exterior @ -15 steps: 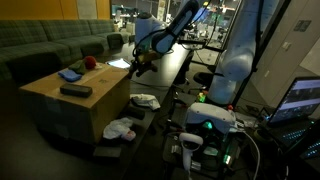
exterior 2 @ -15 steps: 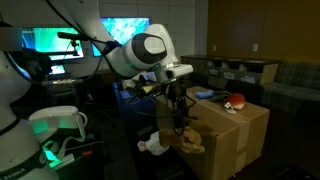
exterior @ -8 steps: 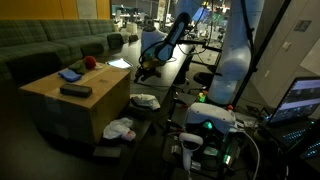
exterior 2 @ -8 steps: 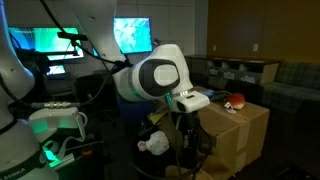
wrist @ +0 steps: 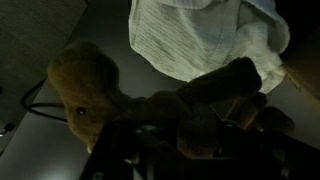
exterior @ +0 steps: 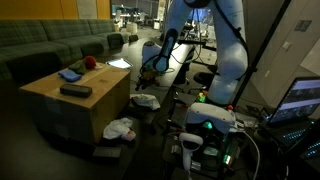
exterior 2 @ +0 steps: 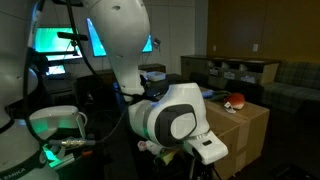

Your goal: Replace the objects on the box with the objects on the table one after the other

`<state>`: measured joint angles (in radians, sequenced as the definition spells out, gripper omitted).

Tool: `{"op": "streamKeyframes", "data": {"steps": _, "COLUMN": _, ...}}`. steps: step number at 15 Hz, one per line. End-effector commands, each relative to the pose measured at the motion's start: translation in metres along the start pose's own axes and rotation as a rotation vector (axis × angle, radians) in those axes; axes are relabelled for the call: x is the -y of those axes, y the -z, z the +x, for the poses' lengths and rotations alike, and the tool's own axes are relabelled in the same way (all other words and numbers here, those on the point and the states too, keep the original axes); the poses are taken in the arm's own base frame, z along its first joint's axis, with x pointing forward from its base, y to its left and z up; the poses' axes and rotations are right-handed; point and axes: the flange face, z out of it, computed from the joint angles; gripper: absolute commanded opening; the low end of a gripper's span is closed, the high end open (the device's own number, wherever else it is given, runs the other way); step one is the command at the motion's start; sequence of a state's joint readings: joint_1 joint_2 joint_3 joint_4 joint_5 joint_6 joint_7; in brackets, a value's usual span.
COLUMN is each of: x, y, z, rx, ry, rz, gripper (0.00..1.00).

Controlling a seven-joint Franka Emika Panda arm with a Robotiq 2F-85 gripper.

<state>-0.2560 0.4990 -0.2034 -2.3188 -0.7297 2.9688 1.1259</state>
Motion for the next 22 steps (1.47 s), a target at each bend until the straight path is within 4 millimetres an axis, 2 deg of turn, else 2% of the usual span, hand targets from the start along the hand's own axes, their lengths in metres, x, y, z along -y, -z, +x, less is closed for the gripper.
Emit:
{"op": "streamKeyframes", "data": {"steps": 1, "x": -0.003, "y": -0.028, "z": 0.023, "rx": -0.01, "ry": -0.017, "rz": 0.027, "gripper": 0.06}}
{"op": "streamKeyframes", "data": {"steps": 4, "x": -0.005, "y": -0.04, "z": 0.041, "rx": -0.014, "ry": -0.039, "rz": 0.039, "gripper": 0.06}}
{"op": "streamKeyframes", "data": {"steps": 10, "x": 0.004, "y": -0.058, "z": 0.073, "rx": -0.033, "ry": -0.074, "rz": 0.036, "gripper": 0.07}}
{"op": "streamKeyframes", "data": {"steps": 11, "x": 0.004, "y": -0.061, "z": 0.076, "rx": -0.034, "ry": -0.085, "rz": 0.037, "gripper": 0.47}}
{"op": "streamKeyframes", "data": {"steps": 13, "x": 0.004, "y": -0.065, "z": 0.08, "rx": -0.029, "ry": -0.105, "rz": 0.047, "gripper": 0.54}}
{"op": "streamKeyframes", "data": {"steps": 19, "x": -0.005, "y": -0.058, "z": 0.085, "rx": -0.021, "ry": -0.115, "rz": 0.086, "gripper": 0.99}}
{"op": "streamKeyframes", "data": {"steps": 22, "x": -0.003, "y": -0.049, "z": 0.072, "rx": 0.008, "ry": -0.063, "rz": 0.114, "gripper": 1.0}}
